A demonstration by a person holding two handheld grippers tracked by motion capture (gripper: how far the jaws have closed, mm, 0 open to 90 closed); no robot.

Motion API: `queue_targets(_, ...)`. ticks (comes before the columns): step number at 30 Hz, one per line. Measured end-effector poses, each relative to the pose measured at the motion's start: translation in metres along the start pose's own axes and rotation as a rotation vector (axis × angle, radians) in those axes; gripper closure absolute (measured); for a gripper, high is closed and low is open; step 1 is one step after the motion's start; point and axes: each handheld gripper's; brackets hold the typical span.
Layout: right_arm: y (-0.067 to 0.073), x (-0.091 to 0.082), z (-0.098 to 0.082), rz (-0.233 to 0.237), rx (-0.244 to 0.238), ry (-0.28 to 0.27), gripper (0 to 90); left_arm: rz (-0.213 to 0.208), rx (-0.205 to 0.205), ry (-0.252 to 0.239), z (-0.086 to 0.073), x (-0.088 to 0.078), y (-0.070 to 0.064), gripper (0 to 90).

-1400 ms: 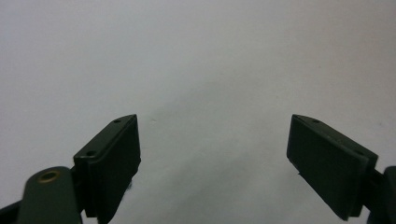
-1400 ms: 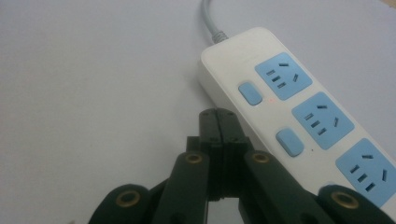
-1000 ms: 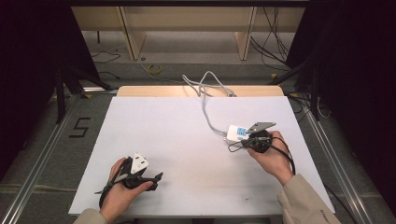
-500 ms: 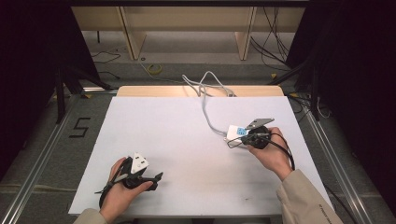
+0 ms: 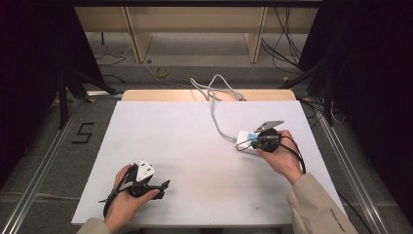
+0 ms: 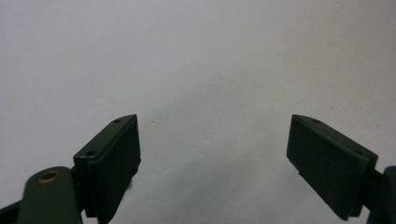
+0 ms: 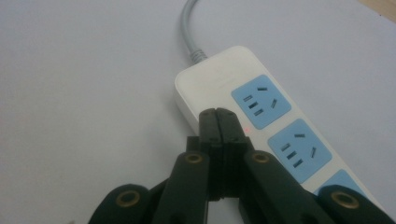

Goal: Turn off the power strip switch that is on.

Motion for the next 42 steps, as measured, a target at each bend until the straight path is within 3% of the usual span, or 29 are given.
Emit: queue_targets(42,-0.004,0.013,0.019,-0.015,-0.004,0.054,90.0,-0.003,0.005,-0.003,0.000,0.001,-0.001,17.4)
Point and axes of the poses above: each handheld gripper's, and its own axes: x roughly forward along the jaws, z roughly out of its top, y roughly to its left, and after that the axes turned 12 degrees about x, right-handed
